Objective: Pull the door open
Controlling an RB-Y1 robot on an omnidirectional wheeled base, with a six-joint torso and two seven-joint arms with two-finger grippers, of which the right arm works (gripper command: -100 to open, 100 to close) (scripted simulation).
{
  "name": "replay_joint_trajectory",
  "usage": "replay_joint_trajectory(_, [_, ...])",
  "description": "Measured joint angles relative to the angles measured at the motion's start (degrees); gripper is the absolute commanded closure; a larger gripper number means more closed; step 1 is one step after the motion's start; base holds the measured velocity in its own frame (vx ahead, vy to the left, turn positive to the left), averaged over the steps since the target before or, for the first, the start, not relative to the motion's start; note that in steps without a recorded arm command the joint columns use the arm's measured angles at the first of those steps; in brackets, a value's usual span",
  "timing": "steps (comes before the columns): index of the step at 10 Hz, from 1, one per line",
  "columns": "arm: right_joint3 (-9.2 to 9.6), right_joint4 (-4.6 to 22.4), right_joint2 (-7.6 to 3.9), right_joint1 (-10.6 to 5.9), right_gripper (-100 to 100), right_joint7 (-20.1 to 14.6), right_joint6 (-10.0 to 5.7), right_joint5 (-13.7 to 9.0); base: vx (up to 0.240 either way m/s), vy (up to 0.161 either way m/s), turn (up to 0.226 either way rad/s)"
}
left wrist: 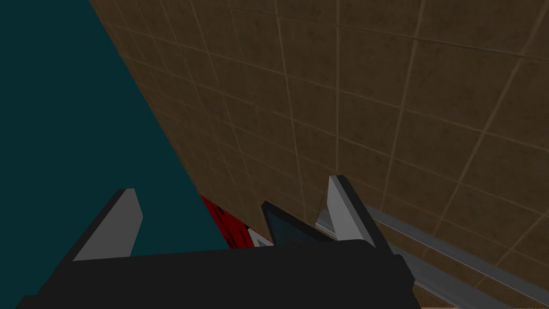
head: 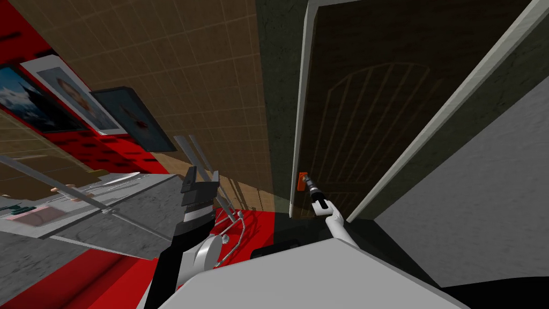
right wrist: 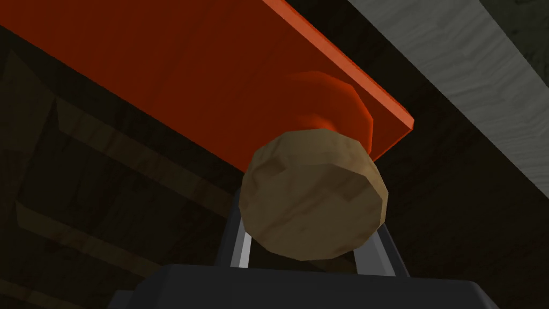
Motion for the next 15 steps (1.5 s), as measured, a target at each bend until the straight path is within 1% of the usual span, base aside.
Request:
replay_joint_trajectory(1, [-0.01, -0.2, -0.01, 0.14, 100, -1.5, 0.2, -0.9, -0.045, -0.019, 0.061])
replay_joint_trajectory(3, [-0.36, 0.9, -0.24, -0.37, 100, -3.9, -0.17, -2.3, -0.041, -0.015, 0.062])
replay_joint_trajectory(4, [-0.41, 0.9, -0.17, -0.35, 100, -4.9, -0.23, -2.8, -0.042, -0.02, 0.085])
replay_joint_trajectory(6, [-0.37, 0.7, -0.42, -0.17, 100, -7.4, 0.08, -4.2, -0.051, -0.027, 0.096])
replay_joint_trajectory(7, [-0.49, 0.5, -0.46, -0.2, 100, -8.8, 0.42, -5.1, -0.079, -0.057, 0.134])
replay_joint_trajectory(8, [-0.51, 0.4, -0.45, 0.02, 100, -10.4, 0.41, -6.4, -0.057, -0.036, 0.059])
replay_joint_trajectory(9, [-0.46, 0.8, -0.51, -0.11, 100, -11.8, 0.29, -7.0, -0.05, -0.023, 0.083])
replay_joint_trajectory(10, [-0.46, 0.7, -0.54, 0.09, 100, -13.4, 0.34, -8.0, -0.047, -0.017, 0.046])
replay_joint_trajectory(11, [-0.61, 1.1, -0.44, -0.14, 100, -14.4, 0.27, -8.5, -0.052, -0.023, 0.1])
replay_joint_trajectory(13, [-0.72, 2.0, -0.89, -0.49, 100, -16.9, -0.01, -10.1, -0.049, -0.022, 0.081])
replay_joint_trajectory(14, [-0.89, 2.0, -0.79, -0.52, 100, -18.3, 0.08, -11.0, -0.079, -0.036, 0.146])
replay_joint_trajectory(15, [-0.96, 2.0, -0.95, -0.62, 100, -19.8, 0.29, -12.3, -0.066, -0.031, 0.063])
